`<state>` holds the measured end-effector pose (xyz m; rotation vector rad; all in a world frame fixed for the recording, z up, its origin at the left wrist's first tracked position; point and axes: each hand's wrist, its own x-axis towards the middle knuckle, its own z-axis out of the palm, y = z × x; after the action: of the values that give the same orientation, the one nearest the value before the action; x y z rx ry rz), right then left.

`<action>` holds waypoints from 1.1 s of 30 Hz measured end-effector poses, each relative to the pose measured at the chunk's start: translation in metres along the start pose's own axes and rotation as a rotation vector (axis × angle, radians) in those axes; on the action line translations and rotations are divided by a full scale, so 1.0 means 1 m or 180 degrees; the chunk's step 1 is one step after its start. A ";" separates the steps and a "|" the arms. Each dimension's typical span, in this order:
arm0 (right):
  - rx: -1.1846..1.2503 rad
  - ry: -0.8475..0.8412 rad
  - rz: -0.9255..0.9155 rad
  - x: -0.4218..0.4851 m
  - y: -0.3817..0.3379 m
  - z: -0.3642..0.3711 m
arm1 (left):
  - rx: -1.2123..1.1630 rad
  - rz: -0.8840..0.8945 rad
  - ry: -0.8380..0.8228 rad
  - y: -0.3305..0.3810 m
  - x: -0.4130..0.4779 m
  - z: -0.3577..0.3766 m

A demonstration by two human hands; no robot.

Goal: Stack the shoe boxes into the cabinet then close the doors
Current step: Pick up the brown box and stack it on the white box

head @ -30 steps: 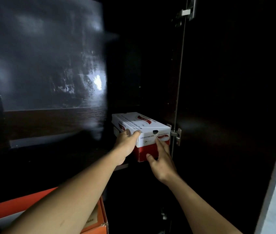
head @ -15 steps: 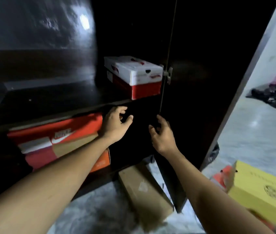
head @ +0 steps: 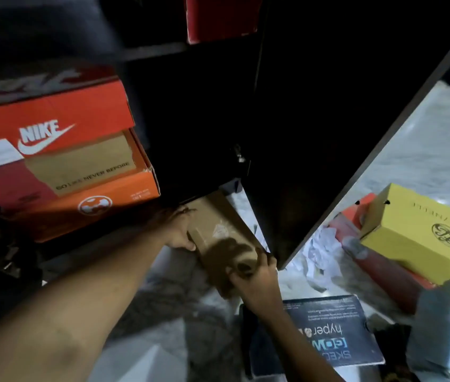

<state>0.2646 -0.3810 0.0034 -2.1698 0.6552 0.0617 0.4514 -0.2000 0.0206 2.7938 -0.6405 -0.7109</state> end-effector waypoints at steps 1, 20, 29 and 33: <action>-0.0041 -0.0014 0.0045 0.003 0.003 0.005 | 0.0076 0.0013 -0.0017 -0.004 0.009 0.002; -0.0879 -0.0970 -0.0341 0.026 0.028 0.021 | 0.0339 -0.0506 0.0293 -0.047 -0.056 0.076; -0.0601 -0.1472 -0.0890 0.069 0.027 0.006 | -0.0377 -0.0696 0.1527 -0.050 -0.127 0.145; -0.0669 -0.1535 -0.0829 0.086 0.026 0.008 | -0.0486 -0.0780 0.1649 -0.053 -0.128 0.151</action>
<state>0.3279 -0.4254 -0.0431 -2.3012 0.0923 0.5167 0.2948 -0.1065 -0.0726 2.7613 -0.1427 -0.0462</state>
